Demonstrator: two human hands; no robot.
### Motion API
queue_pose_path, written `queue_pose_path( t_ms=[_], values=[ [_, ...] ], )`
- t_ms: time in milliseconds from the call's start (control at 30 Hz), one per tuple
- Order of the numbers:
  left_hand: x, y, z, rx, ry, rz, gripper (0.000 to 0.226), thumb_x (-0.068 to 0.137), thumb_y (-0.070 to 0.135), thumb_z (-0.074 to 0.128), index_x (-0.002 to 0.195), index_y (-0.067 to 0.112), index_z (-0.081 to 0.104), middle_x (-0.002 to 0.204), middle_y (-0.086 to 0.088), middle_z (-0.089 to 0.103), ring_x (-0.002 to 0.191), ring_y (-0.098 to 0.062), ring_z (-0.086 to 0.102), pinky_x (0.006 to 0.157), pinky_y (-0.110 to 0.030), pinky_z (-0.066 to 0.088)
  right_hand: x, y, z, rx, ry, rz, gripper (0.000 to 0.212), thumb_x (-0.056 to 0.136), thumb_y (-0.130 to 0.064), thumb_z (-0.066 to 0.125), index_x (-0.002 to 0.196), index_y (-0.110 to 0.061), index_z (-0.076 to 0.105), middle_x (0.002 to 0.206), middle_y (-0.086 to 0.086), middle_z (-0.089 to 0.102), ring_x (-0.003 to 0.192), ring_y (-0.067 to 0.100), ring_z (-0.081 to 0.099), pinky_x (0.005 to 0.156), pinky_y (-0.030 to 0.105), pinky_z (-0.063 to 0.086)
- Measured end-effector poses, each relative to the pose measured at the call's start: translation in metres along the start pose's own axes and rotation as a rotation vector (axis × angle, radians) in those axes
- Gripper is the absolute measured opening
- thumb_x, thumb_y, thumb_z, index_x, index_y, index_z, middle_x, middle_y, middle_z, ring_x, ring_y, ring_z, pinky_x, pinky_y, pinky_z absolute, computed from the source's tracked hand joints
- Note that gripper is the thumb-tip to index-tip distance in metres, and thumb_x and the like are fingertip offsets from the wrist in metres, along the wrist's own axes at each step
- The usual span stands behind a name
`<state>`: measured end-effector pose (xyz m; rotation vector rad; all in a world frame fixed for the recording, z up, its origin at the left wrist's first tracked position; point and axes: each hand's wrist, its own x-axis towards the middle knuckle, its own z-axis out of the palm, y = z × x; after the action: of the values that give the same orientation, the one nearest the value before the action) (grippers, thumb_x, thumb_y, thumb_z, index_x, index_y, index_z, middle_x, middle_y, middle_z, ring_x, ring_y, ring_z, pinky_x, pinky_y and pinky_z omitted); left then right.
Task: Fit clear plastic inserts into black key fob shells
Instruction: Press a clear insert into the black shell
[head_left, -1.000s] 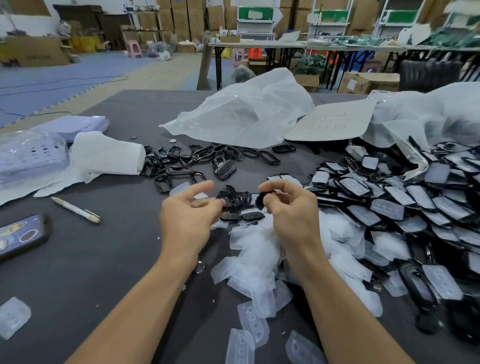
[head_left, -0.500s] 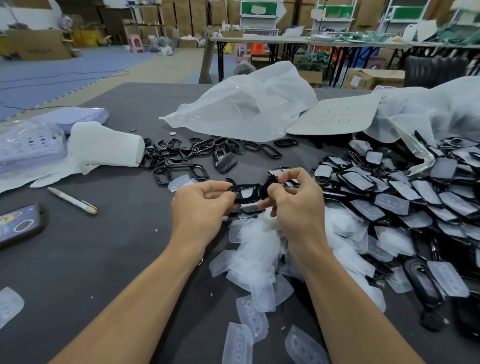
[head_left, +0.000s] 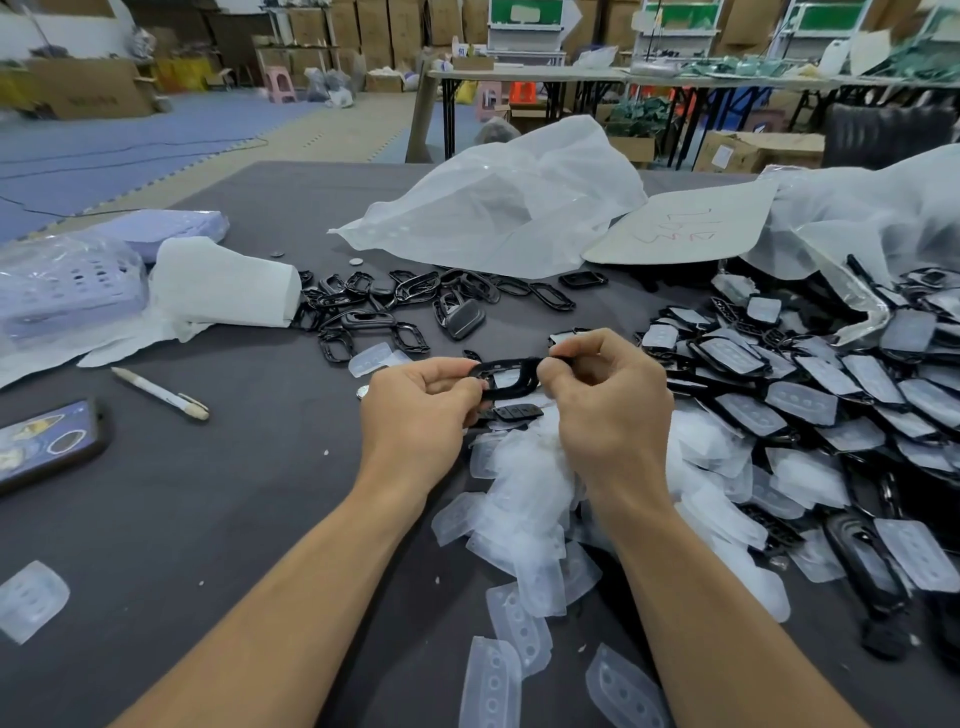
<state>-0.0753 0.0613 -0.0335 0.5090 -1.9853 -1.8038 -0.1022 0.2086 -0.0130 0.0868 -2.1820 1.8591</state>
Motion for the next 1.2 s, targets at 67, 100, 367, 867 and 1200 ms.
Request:
queue_pose_path(
  t_ms=[67, 100, 367, 867, 1200],
  values=[
    [0.0, 0.0, 0.0, -0.017, -0.014, -0.01, 0.02, 0.09, 0.003, 0.075, 0.091, 0.023, 0.078, 0.076, 0.002, 0.08, 0.068, -0.01, 0.075, 0.069, -0.025, 0.062, -0.001, 0.0, 0.001, -0.068, -0.007, -0.031, 0.015, 0.08, -0.015, 0.083, 0.077, -0.026, 0.074, 0.07, -0.009, 0.073, 0.063, 0.002, 0.065, 0.064, 0.02, 0.052],
    [0.0, 0.001, 0.0, -0.041, -0.029, -0.021, 0.023, 0.092, 0.001, 0.072, 0.092, 0.023, 0.078, 0.078, 0.002, 0.08, 0.069, -0.01, 0.074, 0.071, -0.026, 0.062, -0.001, 0.0, 0.001, -0.091, -0.008, -0.045, 0.015, 0.078, -0.016, 0.085, 0.074, -0.026, 0.075, 0.069, -0.008, 0.072, 0.06, 0.001, 0.06, 0.061, 0.018, 0.048],
    [-0.004, 0.01, 0.0, -0.227, -0.173, -0.087, 0.036, 0.097, -0.012, 0.057, 0.092, 0.018, 0.078, 0.084, -0.002, 0.081, 0.075, -0.011, 0.076, 0.07, -0.021, 0.061, 0.0, 0.0, 0.001, -0.073, -0.047, -0.021, 0.014, 0.074, -0.017, 0.089, 0.072, -0.026, 0.079, 0.062, -0.009, 0.07, 0.052, -0.001, 0.056, 0.054, 0.013, 0.043],
    [-0.007, 0.014, 0.001, -0.335, -0.157, -0.155, 0.027, 0.099, -0.007, 0.06, 0.098, 0.015, 0.076, 0.089, -0.002, 0.082, 0.076, -0.012, 0.077, 0.065, -0.02, 0.06, 0.001, 0.0, 0.002, 0.016, 0.015, -0.03, 0.011, 0.084, -0.02, 0.081, 0.075, -0.026, 0.08, 0.066, -0.009, 0.074, 0.063, 0.008, 0.069, 0.064, 0.018, 0.053],
    [-0.004, 0.012, 0.0, -0.393, -0.133, -0.21, 0.024, 0.098, -0.008, 0.06, 0.1, 0.012, 0.075, 0.093, -0.005, 0.082, 0.082, -0.016, 0.079, 0.068, -0.023, 0.062, 0.011, -0.002, -0.009, 0.389, 0.126, 0.134, 0.019, 0.091, -0.006, 0.075, 0.077, -0.018, 0.077, 0.058, -0.004, 0.069, 0.054, 0.009, 0.058, 0.056, 0.019, 0.049]
  ],
)
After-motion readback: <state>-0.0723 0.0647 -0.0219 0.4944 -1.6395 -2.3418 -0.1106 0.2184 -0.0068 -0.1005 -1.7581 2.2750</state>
